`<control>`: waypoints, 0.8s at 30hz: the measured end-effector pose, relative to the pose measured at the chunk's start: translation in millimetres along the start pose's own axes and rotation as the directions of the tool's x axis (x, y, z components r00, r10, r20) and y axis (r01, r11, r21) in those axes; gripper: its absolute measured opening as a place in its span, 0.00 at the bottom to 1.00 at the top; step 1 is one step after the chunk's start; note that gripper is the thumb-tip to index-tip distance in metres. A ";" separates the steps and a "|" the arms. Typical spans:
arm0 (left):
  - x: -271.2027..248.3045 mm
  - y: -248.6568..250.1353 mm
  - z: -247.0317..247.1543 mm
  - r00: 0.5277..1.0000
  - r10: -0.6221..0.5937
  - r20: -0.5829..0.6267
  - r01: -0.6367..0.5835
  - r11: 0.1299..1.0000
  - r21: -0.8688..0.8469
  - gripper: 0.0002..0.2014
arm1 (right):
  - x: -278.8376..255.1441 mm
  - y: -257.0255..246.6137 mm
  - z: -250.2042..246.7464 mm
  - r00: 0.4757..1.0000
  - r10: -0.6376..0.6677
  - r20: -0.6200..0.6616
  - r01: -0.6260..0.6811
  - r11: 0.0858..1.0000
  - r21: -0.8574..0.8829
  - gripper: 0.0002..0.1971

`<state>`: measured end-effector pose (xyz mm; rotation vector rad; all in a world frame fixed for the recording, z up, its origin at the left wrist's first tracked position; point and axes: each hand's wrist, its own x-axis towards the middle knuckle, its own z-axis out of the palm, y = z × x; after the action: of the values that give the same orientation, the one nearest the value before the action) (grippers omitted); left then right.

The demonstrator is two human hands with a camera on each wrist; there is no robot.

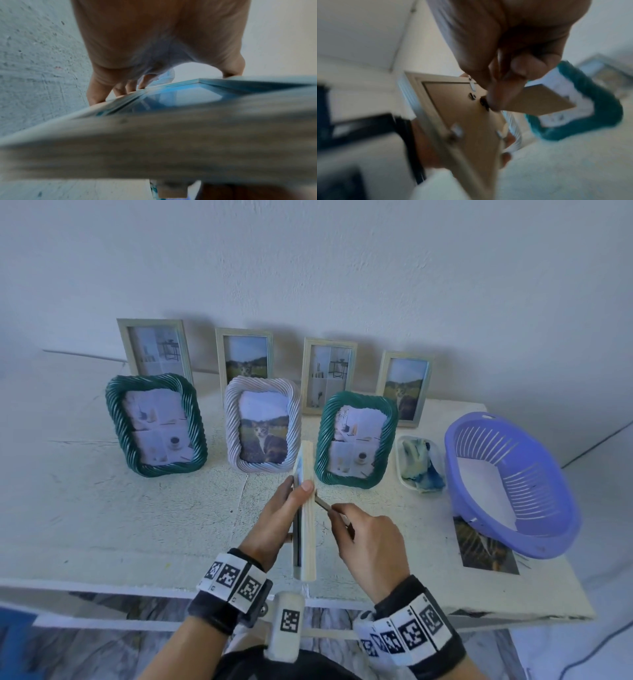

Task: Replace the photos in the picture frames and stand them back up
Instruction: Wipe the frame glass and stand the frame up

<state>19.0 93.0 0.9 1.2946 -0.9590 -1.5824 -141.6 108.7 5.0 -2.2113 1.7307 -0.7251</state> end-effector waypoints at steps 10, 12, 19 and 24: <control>-5.7 12.0 -15.5 0.979 0.018 -0.203 -0.056 0.981 -0.184 0.33 | 11.6 9.6 -14.5 0.713 0.387 0.585 -0.653 0.062 0.755 0.28; -6.1 17.1 -19.1 0.988 -0.073 -0.137 0.041 0.974 -0.223 0.37 | 11.1 15.3 -11.8 0.704 0.350 0.618 -0.669 0.035 0.742 0.33; -13.1 30.5 -32.8 0.948 -0.308 0.087 0.316 0.941 -0.118 0.45 | 9.7 11.5 -11.1 0.767 0.283 0.576 -0.627 0.140 0.766 0.33; -22.5 47.0 -48.3 0.943 -0.324 0.079 0.330 0.941 -0.082 0.41 | 17.2 -4.8 -13.4 0.804 0.255 0.537 -0.594 0.328 0.735 0.40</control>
<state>75.5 96.0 43.9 1.3973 -0.7225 -1.9093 -141.5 95.0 22.7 -0.9662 1.1962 -0.7875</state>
